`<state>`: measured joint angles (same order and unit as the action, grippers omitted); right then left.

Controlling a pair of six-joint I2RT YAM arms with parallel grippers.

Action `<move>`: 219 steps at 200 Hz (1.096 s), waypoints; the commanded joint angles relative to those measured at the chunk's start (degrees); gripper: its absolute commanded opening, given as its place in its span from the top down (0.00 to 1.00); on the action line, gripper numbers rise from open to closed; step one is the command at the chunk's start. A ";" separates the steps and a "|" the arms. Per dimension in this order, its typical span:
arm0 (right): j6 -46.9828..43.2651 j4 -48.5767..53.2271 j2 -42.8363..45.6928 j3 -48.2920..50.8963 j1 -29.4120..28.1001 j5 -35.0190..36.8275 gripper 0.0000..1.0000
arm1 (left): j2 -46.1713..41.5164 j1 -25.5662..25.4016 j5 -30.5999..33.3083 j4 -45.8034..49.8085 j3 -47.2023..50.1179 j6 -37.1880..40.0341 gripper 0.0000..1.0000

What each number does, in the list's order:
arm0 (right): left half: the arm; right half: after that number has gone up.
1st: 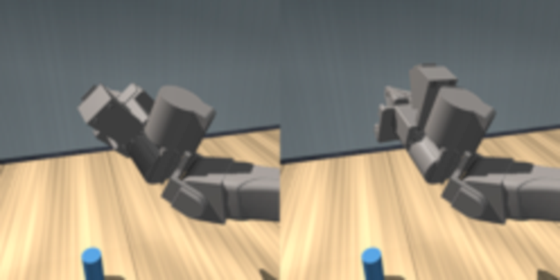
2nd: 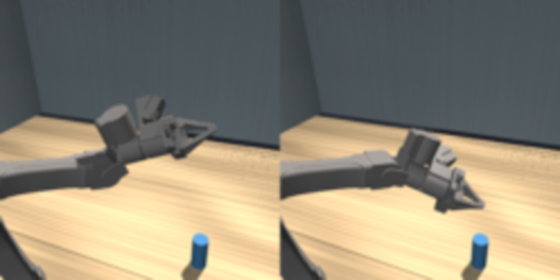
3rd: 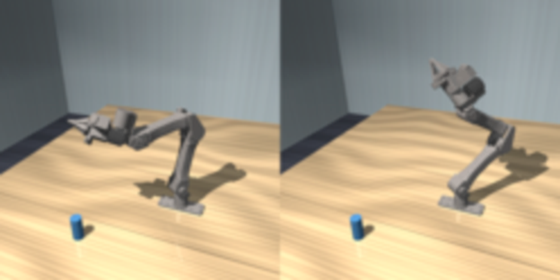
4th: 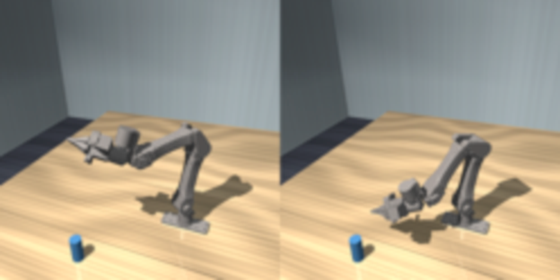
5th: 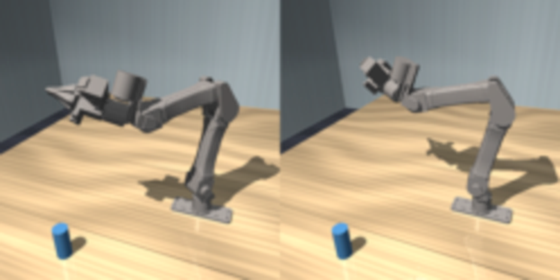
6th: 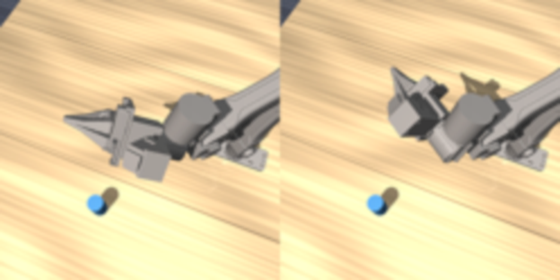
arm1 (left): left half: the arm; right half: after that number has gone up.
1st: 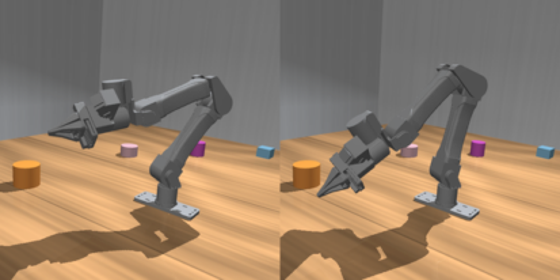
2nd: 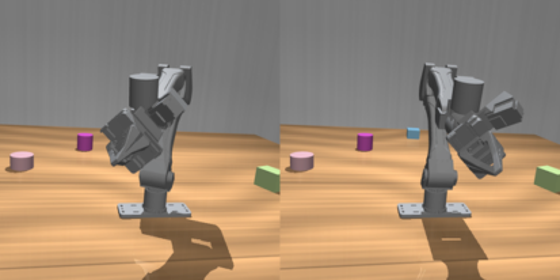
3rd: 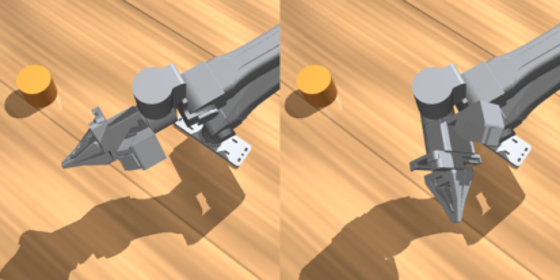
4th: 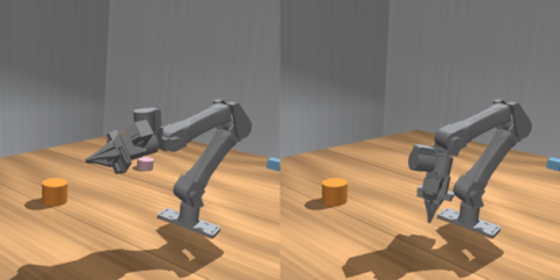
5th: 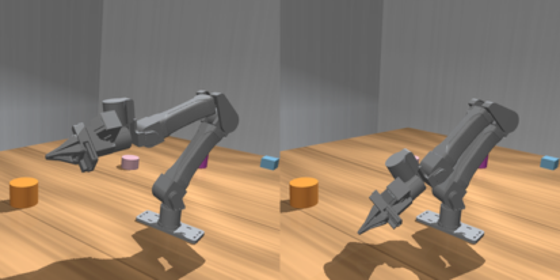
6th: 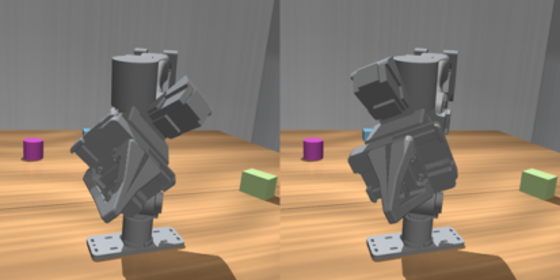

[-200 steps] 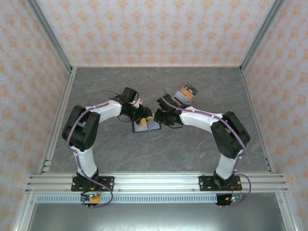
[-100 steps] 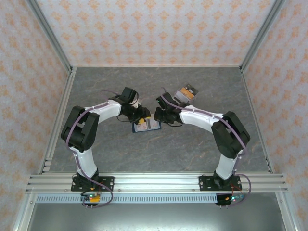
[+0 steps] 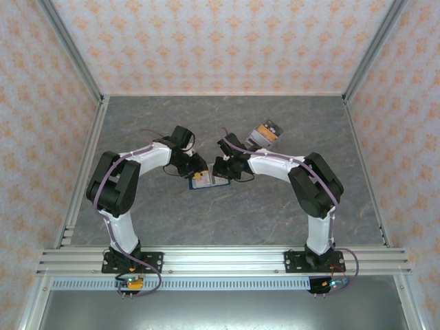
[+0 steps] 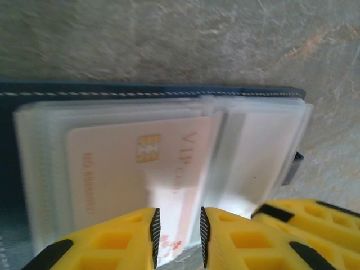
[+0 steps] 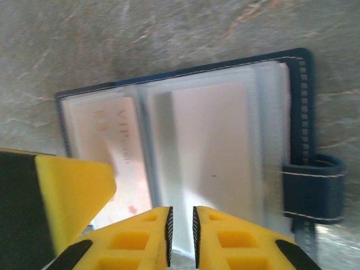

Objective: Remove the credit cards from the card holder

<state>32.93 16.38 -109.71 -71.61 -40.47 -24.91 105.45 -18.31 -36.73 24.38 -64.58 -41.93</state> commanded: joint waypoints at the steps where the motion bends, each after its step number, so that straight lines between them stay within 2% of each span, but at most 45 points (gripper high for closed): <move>1: -0.22 -2.80 -2.61 -2.20 -0.35 -4.54 0.80 | -3.86 1.06 2.83 2.55 1.71 1.45 0.73; 86: 0.39 -4.04 -6.38 -3.68 -0.36 -7.79 0.80 | -2.81 1.89 5.88 4.19 3.84 2.29 0.79; 101: 0.47 -4.16 -6.70 -3.76 -0.31 -8.12 0.80 | -2.14 1.87 5.63 4.21 3.93 2.27 0.83; 219: 1.00 -7.47 -9.11 -4.44 -0.32 -12.39 0.81 | 0.24 1.88 4.13 2.97 5.39 2.29 0.84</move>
<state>33.41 10.59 -117.27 -75.02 -40.47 -35.68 103.42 -16.75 -32.60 26.57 -61.04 -40.45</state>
